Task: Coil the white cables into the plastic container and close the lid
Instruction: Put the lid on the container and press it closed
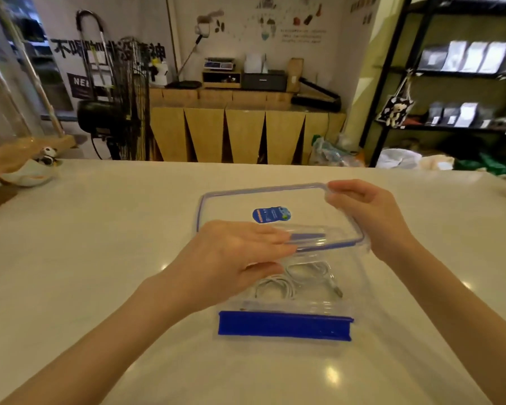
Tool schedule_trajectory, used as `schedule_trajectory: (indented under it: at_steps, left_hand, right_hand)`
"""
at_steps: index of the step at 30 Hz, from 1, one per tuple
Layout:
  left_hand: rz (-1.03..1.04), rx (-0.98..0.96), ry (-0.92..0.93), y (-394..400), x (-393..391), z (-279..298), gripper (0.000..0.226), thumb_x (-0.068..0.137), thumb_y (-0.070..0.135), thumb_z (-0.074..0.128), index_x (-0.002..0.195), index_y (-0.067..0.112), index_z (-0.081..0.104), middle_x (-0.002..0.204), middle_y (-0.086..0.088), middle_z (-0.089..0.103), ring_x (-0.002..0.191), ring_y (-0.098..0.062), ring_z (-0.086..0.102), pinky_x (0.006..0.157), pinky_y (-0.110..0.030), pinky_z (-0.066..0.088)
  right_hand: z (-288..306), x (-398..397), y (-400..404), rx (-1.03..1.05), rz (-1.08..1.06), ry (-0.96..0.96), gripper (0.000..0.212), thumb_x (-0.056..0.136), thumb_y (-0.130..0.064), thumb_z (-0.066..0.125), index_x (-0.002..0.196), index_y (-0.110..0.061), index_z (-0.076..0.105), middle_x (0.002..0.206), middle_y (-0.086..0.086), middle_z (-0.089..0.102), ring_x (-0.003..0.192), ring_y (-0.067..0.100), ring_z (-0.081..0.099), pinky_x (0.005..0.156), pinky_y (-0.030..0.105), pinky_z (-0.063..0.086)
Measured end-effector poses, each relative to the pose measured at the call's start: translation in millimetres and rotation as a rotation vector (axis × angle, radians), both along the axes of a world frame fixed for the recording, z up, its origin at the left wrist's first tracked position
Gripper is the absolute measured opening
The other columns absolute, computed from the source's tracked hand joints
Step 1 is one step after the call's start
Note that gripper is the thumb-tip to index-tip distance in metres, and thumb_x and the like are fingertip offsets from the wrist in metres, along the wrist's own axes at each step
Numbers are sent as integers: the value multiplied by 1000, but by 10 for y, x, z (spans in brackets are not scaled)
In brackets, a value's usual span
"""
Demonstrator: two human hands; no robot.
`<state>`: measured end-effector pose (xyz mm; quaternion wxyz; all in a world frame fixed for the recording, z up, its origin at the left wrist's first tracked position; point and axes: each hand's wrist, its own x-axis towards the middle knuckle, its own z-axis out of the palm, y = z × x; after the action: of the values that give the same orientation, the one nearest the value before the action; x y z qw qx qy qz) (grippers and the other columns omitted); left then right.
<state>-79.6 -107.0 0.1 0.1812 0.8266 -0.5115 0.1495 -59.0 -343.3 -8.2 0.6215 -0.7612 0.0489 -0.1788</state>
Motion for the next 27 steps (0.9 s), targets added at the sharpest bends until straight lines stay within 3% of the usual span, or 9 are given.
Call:
schedule_trajectory:
  at_steps: [4,7,15,23,27]
  left_hand:
    - [-58,-56,127,-90,-58,-164,32,76,36,57,101,19,69,101,4,72,98,-3,63,87,-15,48]
    - [-47,-133,226,-103,-92,-273,34,74,38,59,101,21,70,102,7,72,101,1,60,89,-14,47]
    - [-32,-186,268,-65,-156,-326,34,73,37,62,100,19,70,101,7,72,102,3,60,88,-19,49]
    - [0,-165,251,13,-184,-429,34,75,37,62,104,20,69,109,11,67,107,6,55,93,-8,40]
    - [40,-147,211,31,-175,-477,39,77,43,58,107,20,67,115,9,63,113,2,50,97,-10,37]
  right_hand:
    - [-190,-255,-97,-11,-35,-8,21,78,-12,67,98,-18,65,91,-7,69,73,-5,67,59,11,53]
    - [-311,-353,-128,22,-39,-7,17,80,-10,65,92,-21,65,89,-7,68,69,-4,67,52,11,52]
    - [-409,-459,-78,60,-66,-7,17,79,-11,66,83,-28,65,91,-4,70,80,12,68,64,25,58]
    - [-476,-525,-21,35,-81,8,18,79,-13,67,95,-23,65,105,5,69,99,22,64,86,40,53]
    - [-450,-537,-31,-58,-65,46,22,83,-18,63,104,-22,61,110,2,66,102,20,62,83,38,54]
